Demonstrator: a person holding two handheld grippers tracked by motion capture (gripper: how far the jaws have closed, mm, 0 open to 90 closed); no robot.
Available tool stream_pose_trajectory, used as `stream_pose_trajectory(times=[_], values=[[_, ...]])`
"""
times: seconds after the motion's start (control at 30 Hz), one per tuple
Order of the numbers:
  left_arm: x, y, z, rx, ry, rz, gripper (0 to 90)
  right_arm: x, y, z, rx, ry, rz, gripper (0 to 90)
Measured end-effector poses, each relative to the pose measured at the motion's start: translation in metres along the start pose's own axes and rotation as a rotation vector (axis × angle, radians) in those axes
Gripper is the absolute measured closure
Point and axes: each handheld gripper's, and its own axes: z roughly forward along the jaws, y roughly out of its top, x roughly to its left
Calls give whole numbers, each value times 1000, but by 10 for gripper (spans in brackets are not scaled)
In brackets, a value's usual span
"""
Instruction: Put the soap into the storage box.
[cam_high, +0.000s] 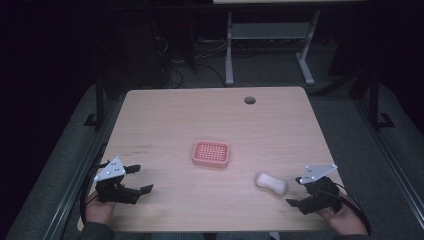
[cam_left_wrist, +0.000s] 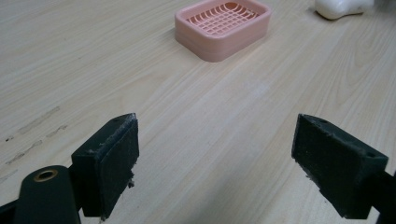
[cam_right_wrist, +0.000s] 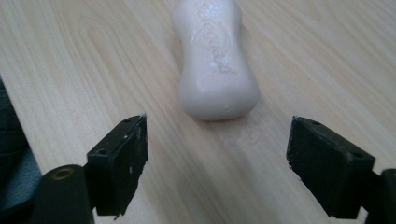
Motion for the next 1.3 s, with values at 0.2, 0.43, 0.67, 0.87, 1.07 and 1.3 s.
stream_pose_trajectory(times=[0.2,0.43,0.67,0.87,1.07,1.3], values=[[0,0,0,2,-2,2,148,3,10,4,13,13,-17,192],[1,0,-1,-3,0,-5,148,3,23,8,12,22,-41,205],[1,0,-1,-5,-1,-6,148,5,36,18,41,29,-80,215],[1,0,0,-5,-2,-4,148,2,43,23,43,39,-99,226],[1,0,0,-1,-1,-2,148,1,49,31,63,50,-125,250],[2,0,0,-5,-3,-4,148,-3,57,39,82,58,-139,279]])
